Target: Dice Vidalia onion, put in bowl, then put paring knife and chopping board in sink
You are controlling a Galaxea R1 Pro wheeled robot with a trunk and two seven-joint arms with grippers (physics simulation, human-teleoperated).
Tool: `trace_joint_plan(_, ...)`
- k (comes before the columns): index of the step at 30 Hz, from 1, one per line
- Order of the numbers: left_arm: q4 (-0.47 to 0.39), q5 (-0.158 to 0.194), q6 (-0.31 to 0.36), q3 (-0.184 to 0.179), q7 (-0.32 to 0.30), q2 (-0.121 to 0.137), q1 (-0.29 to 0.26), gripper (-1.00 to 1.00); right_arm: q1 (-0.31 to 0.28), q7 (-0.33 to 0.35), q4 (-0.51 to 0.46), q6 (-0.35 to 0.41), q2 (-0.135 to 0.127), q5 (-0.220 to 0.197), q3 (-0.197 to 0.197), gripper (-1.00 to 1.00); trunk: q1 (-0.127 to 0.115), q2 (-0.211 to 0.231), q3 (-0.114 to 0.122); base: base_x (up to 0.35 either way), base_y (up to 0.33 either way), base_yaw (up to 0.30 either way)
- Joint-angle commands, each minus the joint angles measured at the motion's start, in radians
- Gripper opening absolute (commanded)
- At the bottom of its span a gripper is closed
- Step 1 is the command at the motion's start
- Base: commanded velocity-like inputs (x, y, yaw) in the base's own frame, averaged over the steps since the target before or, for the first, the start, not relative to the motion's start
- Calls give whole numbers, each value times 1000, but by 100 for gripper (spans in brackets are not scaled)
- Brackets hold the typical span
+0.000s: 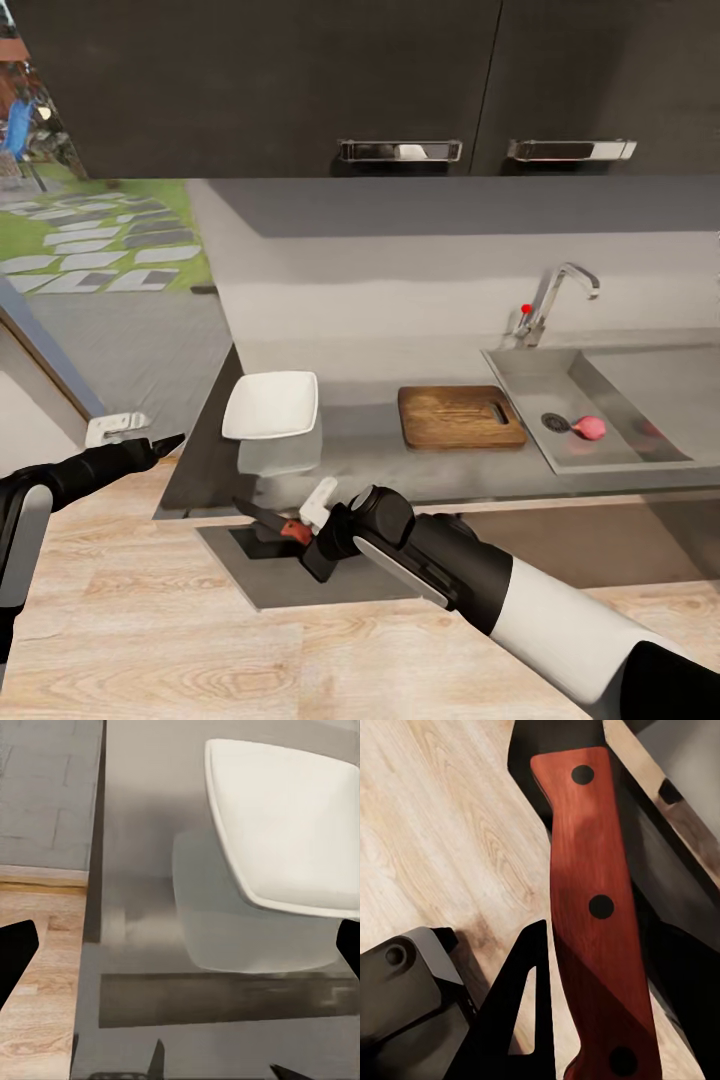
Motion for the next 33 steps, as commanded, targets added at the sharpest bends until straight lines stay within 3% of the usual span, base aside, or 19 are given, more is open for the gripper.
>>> trace_joint_plan(1, -1, -2, 6, 1, -5, 0, -1, 100, -1, 10, -1, 3, 0, 10, 0, -100, 0, -2, -2, -20, 0, 0)
trace_joint_plan(19, -1, -2, 6, 2, -5, 0, -1, 100, -1, 10, -8, 2, 0, 10, 2, -100, 0, -2, 22, -2, 0, 0)
trace_joint_plan(25, -1, -2, 6, 1, -5, -1, -1, 100, -1, 9, -82, 1, -2, 12, -2, -100, 0, -2, 24, 0, 0, 0)
trace_joint_plan(29, -1, -2, 6, 1, -5, -2, -1, 100, -1, 7, -119, 1, -4, 17, -48, -100, 0, -2, 24, 0, 0, 0)
trace_joint_plan(31, -1, -2, 6, 1, -5, -2, -1, 100, -1, 7, -141, 2, -4, 25, -92, -100, 0, -2, 24, 0, 0, 0)
trace_joint_plan(33, -1, -2, 6, 1, -5, -2, -1, 100, -1, 7, -151, 3, -5, 63, -140, -100, 0, -2, 24, 0, 0, 0)
